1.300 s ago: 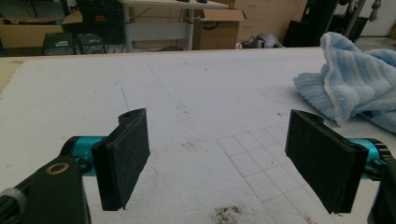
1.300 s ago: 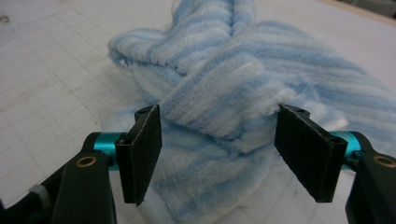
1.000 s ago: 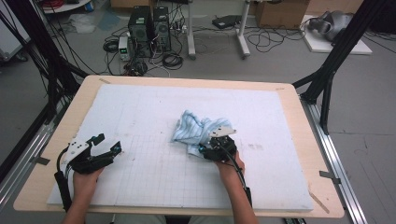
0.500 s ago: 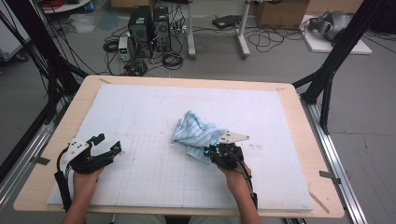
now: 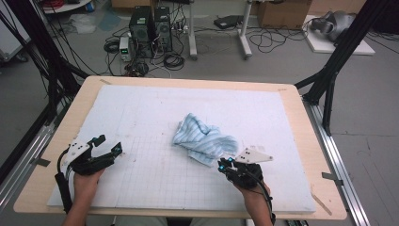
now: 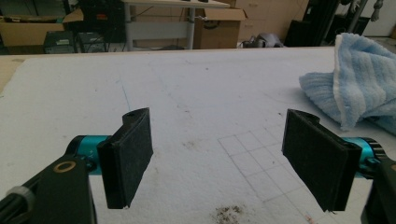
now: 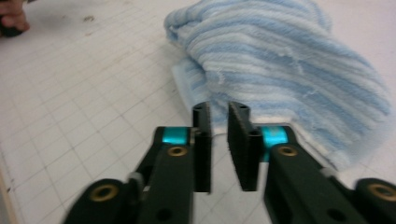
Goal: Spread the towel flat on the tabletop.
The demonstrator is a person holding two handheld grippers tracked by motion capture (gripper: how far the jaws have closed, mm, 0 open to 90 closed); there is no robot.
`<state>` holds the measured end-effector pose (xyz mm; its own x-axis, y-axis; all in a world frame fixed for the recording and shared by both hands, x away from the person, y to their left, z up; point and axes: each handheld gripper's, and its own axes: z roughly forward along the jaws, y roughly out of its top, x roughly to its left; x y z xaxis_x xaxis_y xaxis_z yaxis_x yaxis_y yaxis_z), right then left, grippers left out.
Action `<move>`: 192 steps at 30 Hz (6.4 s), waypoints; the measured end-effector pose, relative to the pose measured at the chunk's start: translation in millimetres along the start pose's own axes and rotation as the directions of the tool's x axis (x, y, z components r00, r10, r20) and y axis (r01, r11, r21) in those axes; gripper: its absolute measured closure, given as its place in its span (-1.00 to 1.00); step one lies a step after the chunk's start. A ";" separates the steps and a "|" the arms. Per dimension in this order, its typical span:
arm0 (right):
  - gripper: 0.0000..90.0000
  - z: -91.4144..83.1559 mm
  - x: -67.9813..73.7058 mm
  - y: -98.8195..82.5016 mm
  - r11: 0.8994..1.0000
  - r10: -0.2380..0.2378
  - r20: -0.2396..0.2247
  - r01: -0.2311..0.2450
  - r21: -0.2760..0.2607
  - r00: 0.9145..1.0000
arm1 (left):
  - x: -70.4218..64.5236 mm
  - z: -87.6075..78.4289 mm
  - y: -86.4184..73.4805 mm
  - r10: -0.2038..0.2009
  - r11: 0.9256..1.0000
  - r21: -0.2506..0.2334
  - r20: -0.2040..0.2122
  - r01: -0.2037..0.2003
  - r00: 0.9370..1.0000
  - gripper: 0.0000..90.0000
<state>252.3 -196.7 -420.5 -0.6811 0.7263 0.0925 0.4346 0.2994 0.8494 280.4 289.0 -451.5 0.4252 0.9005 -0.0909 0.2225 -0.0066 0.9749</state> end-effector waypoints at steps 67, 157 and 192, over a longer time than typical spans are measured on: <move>0.08 39.0 -67.2 60.6 0.981 0.038 0.103 -0.056 0.183 0.994 | -2.1 2.4 0.8 0.016 0.999 0.028 -0.006 -0.016 1.000 -0.45; -0.64 -16.0 -50.0 5.0 0.999 0.014 0.228 -0.004 -0.042 0.974 | -79.9 78.5 52.1 0.100 0.978 0.141 0.320 -0.152 0.942 -0.40; -0.74 -22.3 -36.0 -24.2 0.996 0.085 0.182 -0.077 -0.051 0.980 | -180.1 180.9 48.6 0.153 0.880 0.326 0.492 -0.344 0.857 0.92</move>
<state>253.2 -243.9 -432.8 -0.5226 0.8498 0.0685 0.4555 0.2104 0.8650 373.3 47.9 -424.5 0.8300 0.5570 -0.0286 0.3355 -0.4578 0.8233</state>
